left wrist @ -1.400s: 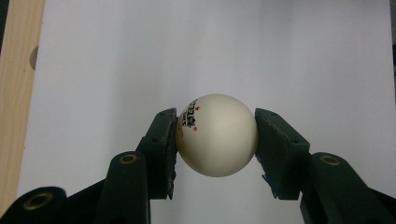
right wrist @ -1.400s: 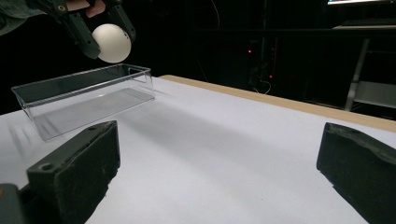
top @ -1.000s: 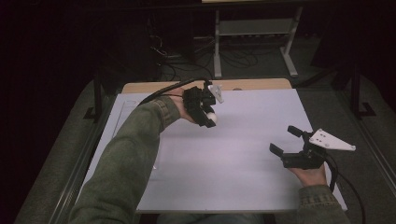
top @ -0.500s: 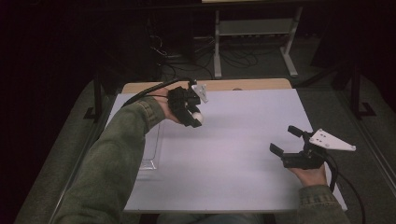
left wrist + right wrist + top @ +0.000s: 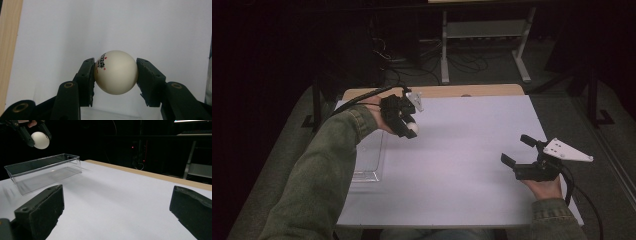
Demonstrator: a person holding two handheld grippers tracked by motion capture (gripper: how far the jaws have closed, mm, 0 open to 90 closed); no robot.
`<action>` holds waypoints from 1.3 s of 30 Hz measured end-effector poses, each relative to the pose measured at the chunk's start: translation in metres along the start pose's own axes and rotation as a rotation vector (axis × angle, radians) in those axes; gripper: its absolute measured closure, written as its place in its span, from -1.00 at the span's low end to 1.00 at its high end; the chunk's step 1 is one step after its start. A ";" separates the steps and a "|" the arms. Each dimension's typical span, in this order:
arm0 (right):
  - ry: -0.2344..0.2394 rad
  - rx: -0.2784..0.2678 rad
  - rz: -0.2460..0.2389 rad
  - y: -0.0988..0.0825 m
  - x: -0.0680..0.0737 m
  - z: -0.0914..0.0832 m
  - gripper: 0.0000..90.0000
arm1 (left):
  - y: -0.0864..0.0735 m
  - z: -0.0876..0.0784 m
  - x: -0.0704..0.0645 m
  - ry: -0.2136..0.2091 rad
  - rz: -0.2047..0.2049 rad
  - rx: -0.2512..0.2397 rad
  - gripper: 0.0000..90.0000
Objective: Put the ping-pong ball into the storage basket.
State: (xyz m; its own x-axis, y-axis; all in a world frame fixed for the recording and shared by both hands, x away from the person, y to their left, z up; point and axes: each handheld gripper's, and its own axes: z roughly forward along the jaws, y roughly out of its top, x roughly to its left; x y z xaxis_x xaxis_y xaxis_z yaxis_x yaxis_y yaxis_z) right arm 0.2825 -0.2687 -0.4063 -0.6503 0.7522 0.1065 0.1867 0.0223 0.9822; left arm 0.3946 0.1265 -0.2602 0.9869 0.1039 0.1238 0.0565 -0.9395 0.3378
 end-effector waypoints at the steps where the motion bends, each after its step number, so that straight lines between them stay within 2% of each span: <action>1: 0.001 0.001 0.000 0.000 0.000 0.000 -1.00 | -0.001 0.000 0.000 0.000 0.002 0.004 0.13; 17: 0.001 0.001 -0.004 0.000 0.000 0.000 -1.00 | -0.024 -0.004 0.001 -0.003 -0.029 0.042 0.13; 20: 0.001 0.002 -0.005 0.000 0.000 0.000 -1.00 | -0.030 -0.004 0.001 -0.005 -0.038 0.061 0.13; 28: -0.001 0.000 -0.007 0.000 0.001 0.000 -1.00 | -0.037 -0.006 -0.001 -0.005 -0.037 0.069 0.13; 34: -0.002 0.000 -0.007 0.000 0.000 0.000 -1.00 | -0.046 -0.008 -0.002 0.015 -0.021 0.112 0.13; 39: 0.001 0.002 -0.008 0.000 0.001 0.001 -1.00 | -0.052 -0.008 -0.003 0.013 -0.018 0.144 0.13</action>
State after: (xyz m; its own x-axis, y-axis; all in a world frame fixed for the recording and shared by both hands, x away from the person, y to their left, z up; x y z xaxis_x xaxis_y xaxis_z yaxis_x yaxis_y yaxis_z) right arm 0.2826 -0.2679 -0.4063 -0.6523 0.7515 0.0987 0.1826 0.0294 0.9827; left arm 0.3872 0.1782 -0.2704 0.9835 0.1242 0.1315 0.0960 -0.9746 0.2025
